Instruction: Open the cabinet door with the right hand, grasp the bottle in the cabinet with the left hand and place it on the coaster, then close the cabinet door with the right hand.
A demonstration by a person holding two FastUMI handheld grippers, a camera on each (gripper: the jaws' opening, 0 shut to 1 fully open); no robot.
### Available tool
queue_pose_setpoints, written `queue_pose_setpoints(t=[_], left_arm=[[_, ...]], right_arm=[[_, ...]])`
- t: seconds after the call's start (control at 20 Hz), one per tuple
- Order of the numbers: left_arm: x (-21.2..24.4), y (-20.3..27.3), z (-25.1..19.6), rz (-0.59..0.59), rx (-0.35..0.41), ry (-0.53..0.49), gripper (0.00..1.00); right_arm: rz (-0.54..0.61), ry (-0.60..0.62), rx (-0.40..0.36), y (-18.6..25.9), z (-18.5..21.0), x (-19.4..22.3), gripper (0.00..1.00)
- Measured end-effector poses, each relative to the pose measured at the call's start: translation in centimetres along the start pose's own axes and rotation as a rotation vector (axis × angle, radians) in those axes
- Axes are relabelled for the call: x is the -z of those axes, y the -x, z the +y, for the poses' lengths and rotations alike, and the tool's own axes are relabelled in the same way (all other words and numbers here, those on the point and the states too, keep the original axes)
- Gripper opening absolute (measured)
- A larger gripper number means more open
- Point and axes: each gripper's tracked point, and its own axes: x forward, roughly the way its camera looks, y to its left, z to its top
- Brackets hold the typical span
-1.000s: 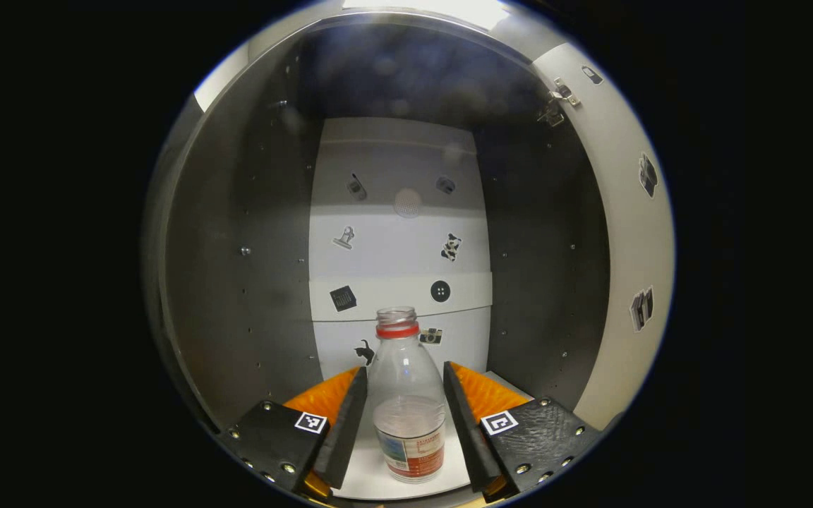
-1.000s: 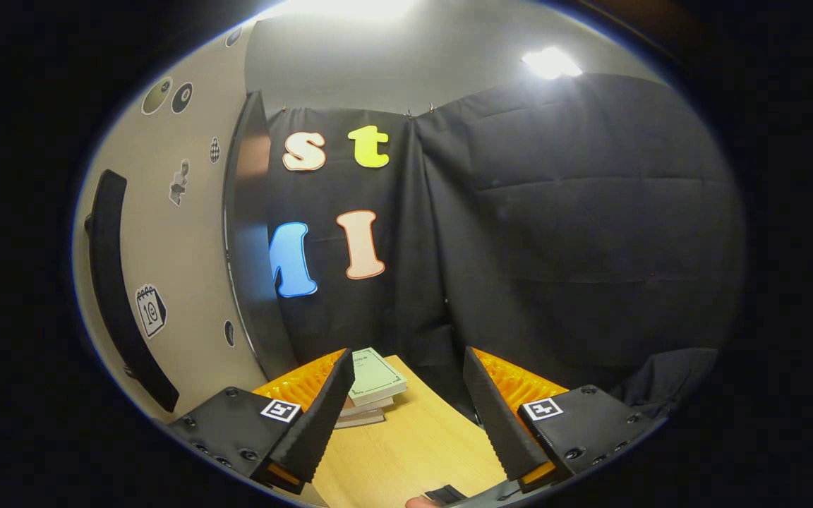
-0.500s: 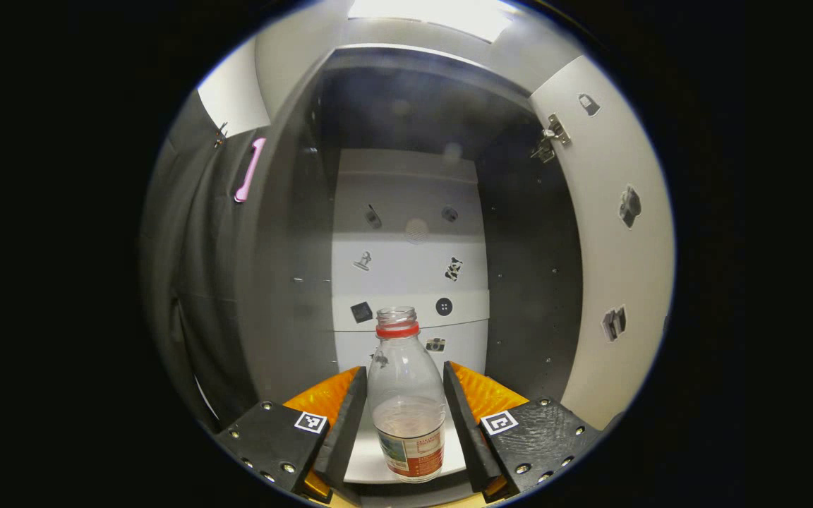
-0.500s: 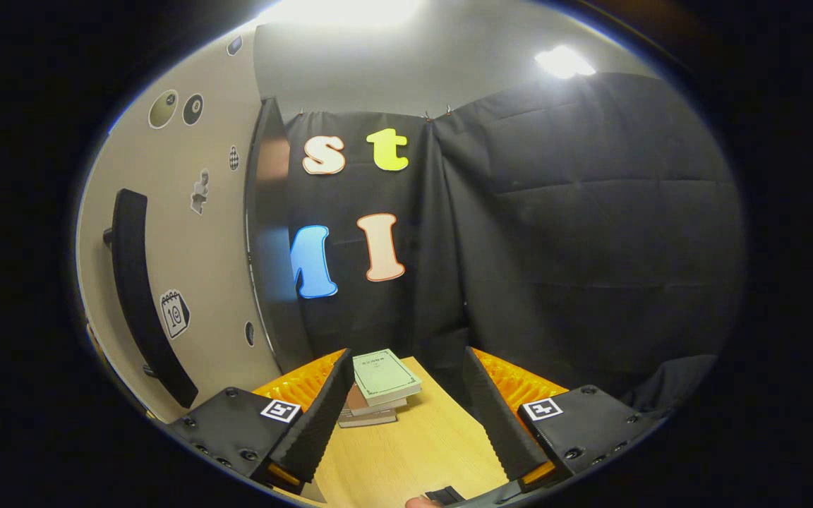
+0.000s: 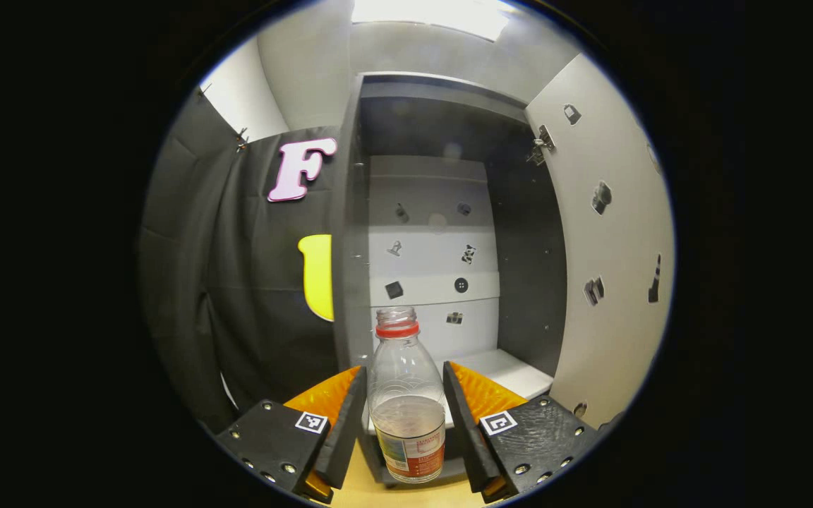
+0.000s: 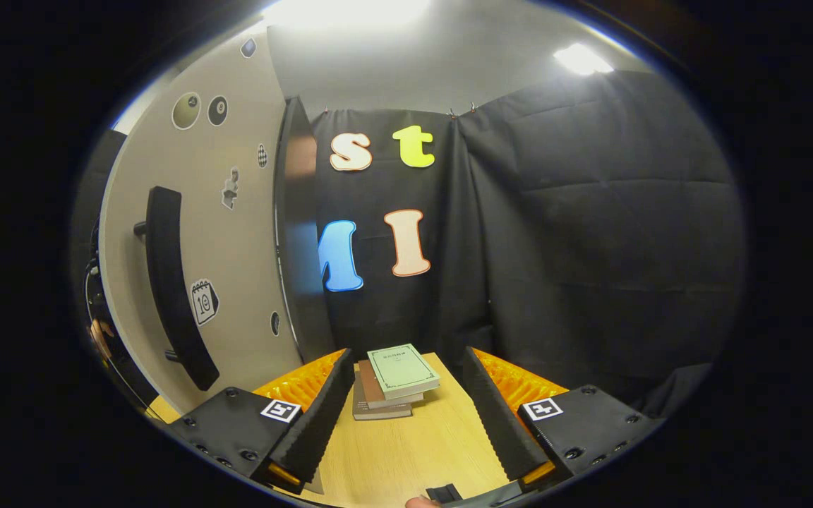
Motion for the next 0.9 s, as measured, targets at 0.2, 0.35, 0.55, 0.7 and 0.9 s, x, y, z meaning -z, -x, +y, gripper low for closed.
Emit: queue_pose_setpoints(t=[0.2,0.35,0.55,0.7,0.9], left_arm=[[3.3,4.0,1.1,0.032,-0.035,0.040,0.60],[5.8,6.7,1.9,0.035,-0.057,0.064,0.60],[9.8,10.3,2.7,0.049,-0.092,0.070,0.61],[12.7,12.4,3.0,0.056,-0.118,0.076,0.58],[16.0,14.2,3.0,0.051,-0.140,0.078,0.61]], right_arm=[[-0.005,0.004,-0.023,0.1,0.3,0.1,0.98],[-0.004,0.005,-0.026,0.1,0.3,0.2,0.98],[0.026,0.004,-0.035,0.8,0.4,0.8,0.98],[0.035,0.012,-0.038,1.0,0.4,0.8,0.98],[0.036,0.032,-0.039,1.1,0.1,1.0,0.98]])
